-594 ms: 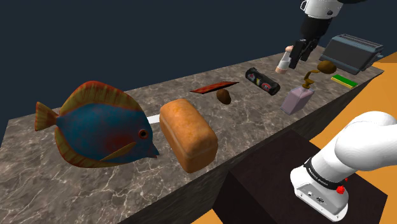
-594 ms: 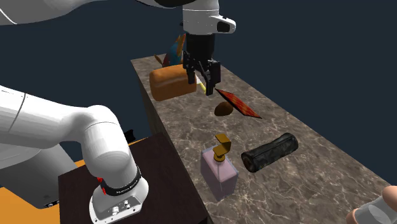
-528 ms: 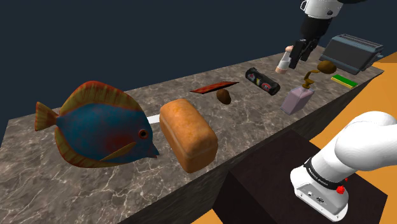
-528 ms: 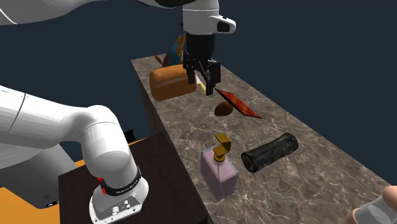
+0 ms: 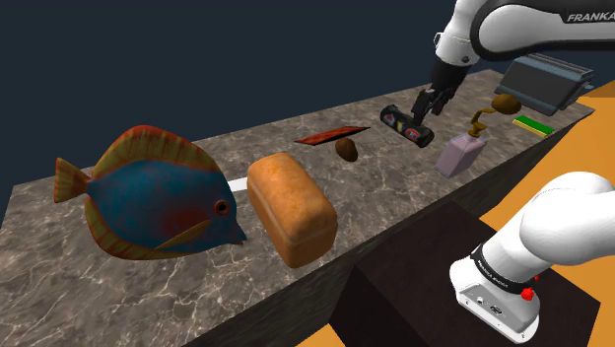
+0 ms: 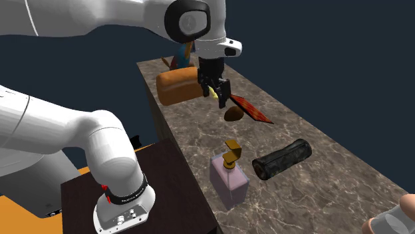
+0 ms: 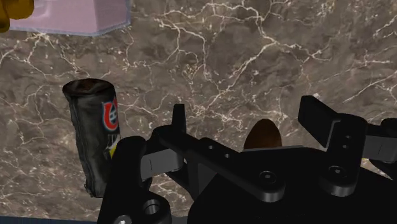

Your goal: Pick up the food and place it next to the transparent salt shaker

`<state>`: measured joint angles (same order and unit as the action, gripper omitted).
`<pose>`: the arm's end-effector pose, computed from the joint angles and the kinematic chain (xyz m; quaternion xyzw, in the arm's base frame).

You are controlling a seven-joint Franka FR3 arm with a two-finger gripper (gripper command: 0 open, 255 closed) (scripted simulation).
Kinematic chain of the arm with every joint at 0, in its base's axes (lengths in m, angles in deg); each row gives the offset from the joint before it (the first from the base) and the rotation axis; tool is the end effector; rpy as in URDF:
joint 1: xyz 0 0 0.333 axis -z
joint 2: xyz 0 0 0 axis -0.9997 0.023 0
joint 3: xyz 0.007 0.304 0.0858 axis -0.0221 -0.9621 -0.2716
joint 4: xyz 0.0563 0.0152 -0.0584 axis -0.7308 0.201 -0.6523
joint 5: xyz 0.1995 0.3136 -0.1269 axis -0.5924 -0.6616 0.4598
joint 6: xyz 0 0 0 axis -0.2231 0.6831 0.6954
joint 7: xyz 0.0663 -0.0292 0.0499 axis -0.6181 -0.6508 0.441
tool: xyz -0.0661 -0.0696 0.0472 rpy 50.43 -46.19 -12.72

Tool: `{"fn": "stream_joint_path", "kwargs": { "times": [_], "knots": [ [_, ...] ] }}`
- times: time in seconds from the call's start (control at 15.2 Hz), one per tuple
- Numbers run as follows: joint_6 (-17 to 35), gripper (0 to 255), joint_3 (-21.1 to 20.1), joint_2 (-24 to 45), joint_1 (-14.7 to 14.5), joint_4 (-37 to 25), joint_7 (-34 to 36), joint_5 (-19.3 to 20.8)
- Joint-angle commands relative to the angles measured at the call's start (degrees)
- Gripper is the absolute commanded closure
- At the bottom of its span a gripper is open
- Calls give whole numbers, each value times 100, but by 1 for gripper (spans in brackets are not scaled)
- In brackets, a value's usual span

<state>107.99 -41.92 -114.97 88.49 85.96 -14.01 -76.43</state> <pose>0.3416 -0.0103 0.5134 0.9991 0.0047 0.0216 0.0359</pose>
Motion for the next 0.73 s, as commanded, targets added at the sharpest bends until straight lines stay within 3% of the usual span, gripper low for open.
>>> {"fn": "stream_joint_path", "kwargs": {
  "times": [0.0, 0.66],
  "knots": [
    [578, 0, -90, 162, -35, 233, 175, -42],
    [3386, 0, -680, 1760, -65, 649, 1198, 46]
  ]
}}
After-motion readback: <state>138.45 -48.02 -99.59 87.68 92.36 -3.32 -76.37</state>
